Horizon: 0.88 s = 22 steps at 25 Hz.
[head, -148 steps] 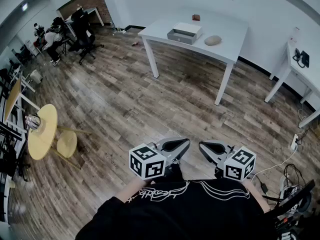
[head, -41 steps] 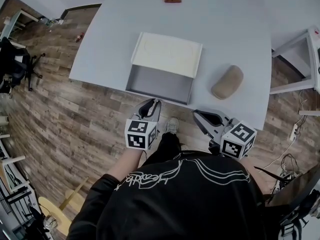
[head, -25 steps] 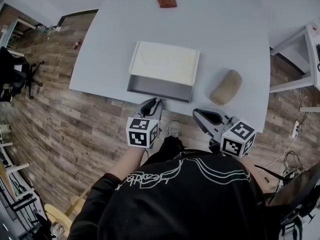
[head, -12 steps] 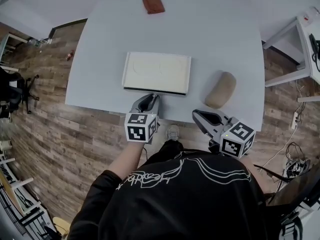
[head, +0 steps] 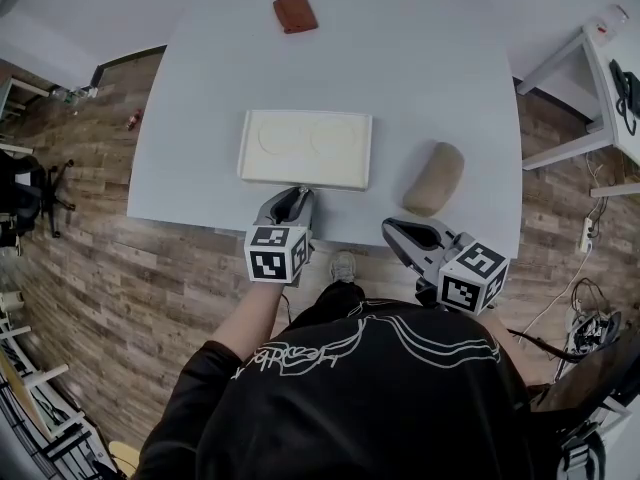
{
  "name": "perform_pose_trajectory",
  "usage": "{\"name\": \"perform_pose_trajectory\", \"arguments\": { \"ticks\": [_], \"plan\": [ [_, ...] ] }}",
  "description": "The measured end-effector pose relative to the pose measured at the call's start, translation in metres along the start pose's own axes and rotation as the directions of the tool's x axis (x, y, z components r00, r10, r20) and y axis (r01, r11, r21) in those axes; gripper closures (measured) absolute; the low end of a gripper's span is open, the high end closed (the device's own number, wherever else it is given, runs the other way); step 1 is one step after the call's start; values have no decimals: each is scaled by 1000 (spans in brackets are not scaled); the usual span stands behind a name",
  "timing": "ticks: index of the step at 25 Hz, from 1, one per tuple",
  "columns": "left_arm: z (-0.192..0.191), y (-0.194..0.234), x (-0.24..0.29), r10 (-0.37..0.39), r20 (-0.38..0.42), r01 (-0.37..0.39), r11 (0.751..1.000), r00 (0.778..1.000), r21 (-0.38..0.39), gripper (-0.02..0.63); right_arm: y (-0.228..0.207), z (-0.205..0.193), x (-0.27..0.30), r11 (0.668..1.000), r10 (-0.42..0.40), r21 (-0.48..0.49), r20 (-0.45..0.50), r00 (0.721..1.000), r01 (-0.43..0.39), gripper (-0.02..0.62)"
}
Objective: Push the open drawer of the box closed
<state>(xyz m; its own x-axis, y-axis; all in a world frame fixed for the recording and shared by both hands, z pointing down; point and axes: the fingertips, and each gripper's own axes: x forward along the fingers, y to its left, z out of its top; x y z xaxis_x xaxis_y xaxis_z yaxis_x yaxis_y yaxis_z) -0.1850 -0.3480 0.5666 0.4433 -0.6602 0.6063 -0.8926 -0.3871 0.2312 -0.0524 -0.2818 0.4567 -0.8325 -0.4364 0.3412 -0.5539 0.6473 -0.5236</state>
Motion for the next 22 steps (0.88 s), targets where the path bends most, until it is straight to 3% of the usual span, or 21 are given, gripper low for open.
{"name": "perform_pose_trajectory", "arguments": {
  "ticks": [3,6,11,16,22],
  "plan": [
    [-3,-4,-7,-4,-9,4,999,1000,-33,476,6,-4,-3,1000,19,-9,-8,1000,-19,588],
    [-3,-17,-27,-15,17,16,998,1000,-67,474,16,-12,-11,999,37,-19,-18,999,-37,588],
    [5,-64,-73,-111,103,123,985,989,-124,486,34,-25,-29,996,46,-71,-51,998,-49,588],
    [23,-126,-128,-240,194,265,958,951,-114,576,60,-27,-55,989,85,-114,-48,995,-90,588],
    [36,-204,-180,-397,238,403,915,886,27,598,88,-32,-90,979,156,-132,-27,987,-158,588]
  ]
}}
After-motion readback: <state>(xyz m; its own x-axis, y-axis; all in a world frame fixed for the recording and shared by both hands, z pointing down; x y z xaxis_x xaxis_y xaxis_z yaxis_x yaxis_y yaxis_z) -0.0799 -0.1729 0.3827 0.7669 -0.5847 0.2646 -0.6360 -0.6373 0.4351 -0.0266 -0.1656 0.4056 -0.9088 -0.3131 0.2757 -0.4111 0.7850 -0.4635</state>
